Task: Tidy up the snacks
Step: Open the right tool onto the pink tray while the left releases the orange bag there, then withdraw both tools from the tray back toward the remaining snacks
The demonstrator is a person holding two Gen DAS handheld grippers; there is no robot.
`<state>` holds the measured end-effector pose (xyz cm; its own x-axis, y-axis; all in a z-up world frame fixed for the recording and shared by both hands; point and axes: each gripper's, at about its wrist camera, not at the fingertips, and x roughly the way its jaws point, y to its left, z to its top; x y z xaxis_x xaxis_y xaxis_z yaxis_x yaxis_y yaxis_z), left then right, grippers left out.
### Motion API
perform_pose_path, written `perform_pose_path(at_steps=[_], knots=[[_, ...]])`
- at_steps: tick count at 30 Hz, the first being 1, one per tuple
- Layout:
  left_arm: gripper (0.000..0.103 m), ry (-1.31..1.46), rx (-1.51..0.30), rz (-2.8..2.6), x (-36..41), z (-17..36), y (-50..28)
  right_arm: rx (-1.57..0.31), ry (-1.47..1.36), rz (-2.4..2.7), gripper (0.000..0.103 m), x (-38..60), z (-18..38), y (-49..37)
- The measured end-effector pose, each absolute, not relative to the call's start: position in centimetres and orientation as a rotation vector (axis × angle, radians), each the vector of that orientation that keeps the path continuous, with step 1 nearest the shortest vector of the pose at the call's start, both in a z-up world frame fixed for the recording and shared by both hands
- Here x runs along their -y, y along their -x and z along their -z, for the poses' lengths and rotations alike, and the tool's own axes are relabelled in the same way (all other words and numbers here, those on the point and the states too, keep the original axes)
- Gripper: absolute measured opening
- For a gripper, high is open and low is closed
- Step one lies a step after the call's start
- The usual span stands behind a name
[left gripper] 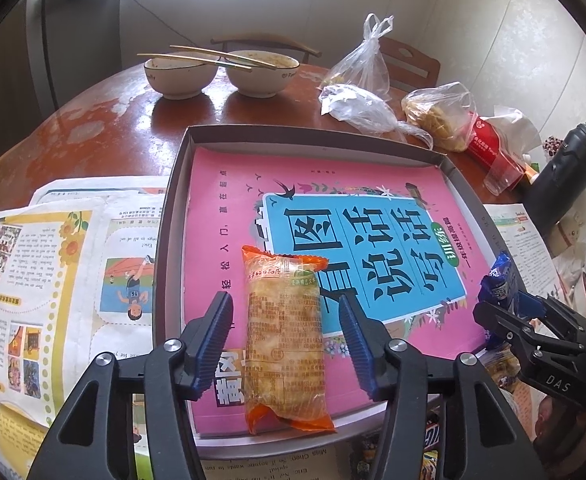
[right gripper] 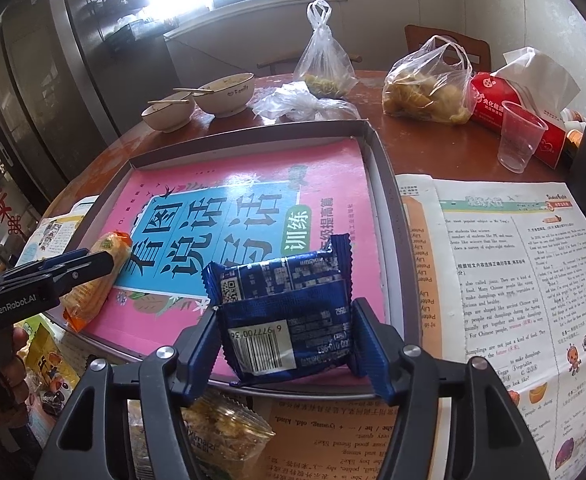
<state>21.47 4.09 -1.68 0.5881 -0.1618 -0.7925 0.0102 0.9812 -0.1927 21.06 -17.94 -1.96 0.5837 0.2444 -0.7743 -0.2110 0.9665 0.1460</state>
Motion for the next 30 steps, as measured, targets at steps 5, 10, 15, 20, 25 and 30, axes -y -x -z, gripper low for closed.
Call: perform_pose_path(at_steps=[5,10,15,20,25,30], knots=[[0.063,0.174,-0.924,0.101,-4.1,1.1,-21.0,-0.897,-0.059,-0.267,0.072,18.4,1.5,-20.7],[0.065,0.169,-0.909,0.095,-4.2,0.5,-20.6,-0.871,-0.083,-0.262,0.073,19.0,0.9,-20.4],[0.069,0.164,-0.89,0.087,-4.2,-0.2,-19.8,-0.838,-0.086,-0.263,0.075,19.1,0.1,-19.8],[0.071,0.16,-0.866,0.08,-4.3,-1.0,-18.9,-0.802,-0.082,-0.269,0.077,19.0,-0.7,-18.9],[0.072,0.156,-0.848,0.097,-4.2,-1.8,-17.8,-0.774,-0.077,-0.281,0.078,18.8,-1.4,-18.1],[0.072,0.162,-0.826,0.104,-4.5,-2.6,-16.6,-0.764,-0.079,-0.291,0.079,18.7,-1.9,-17.5]])
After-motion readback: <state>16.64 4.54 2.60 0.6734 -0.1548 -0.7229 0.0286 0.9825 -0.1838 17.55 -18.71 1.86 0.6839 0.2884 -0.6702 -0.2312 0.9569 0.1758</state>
